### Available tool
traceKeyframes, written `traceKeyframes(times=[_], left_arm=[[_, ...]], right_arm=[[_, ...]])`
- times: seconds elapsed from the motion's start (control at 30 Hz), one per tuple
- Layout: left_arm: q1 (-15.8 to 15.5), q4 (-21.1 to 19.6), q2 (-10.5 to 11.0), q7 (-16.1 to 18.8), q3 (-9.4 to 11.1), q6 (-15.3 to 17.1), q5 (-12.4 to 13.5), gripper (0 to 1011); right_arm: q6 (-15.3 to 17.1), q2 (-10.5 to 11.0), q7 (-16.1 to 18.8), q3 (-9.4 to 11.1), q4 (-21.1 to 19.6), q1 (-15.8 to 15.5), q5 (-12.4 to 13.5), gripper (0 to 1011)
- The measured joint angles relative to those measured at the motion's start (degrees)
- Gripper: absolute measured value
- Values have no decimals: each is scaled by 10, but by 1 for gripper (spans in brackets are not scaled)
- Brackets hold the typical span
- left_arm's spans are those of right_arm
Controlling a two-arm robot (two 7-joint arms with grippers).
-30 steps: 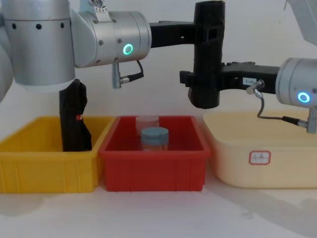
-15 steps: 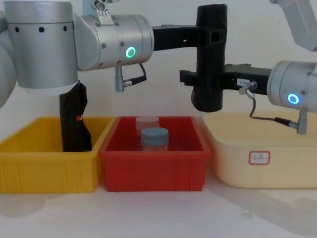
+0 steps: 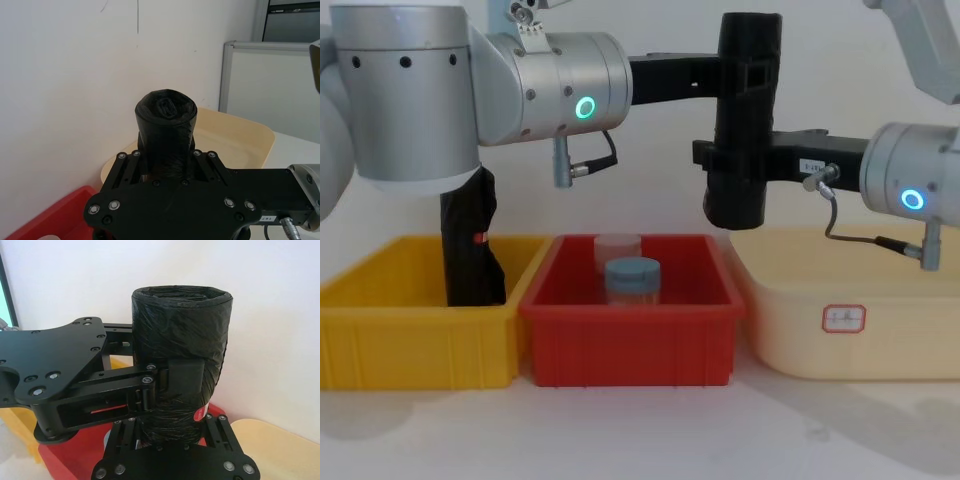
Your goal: Pick up the garbage bag with the one hand and transfer it to the other hand.
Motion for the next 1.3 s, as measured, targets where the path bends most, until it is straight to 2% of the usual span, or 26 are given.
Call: traceKeyframes(times=[0.17, 0.3, 0.53, 0.6, 0.63, 0.87, 0.93, 1.3], left_arm=[[0, 0, 0, 0, 0, 0, 0, 375], [0, 0, 0, 0, 0, 1, -1, 460], [0, 0, 0, 1, 0, 0, -1, 697], [0, 0, 0, 1, 0, 0, -1, 730], [0, 0, 0, 1, 0, 0, -2, 785], [4, -7, 3, -1, -2, 0, -8, 977], [6, -12, 5, -4, -3, 0, -12, 1001], [24, -49, 23, -14, -13, 3, -32, 1001]], right_arm=[[3, 2, 2, 0, -1, 0, 0, 567], [7, 5, 4, 0, -2, -1, -1, 566], [9, 8, 5, 1, -4, -2, 0, 565], [10, 9, 5, 1, -4, -2, 0, 565], [10, 9, 5, 2, -4, -2, 0, 565], [10, 11, 4, 5, 0, 2, 0, 565], [10, 11, 3, 7, 2, 3, -1, 565], [11, 10, -18, 18, 31, 24, -16, 565]])
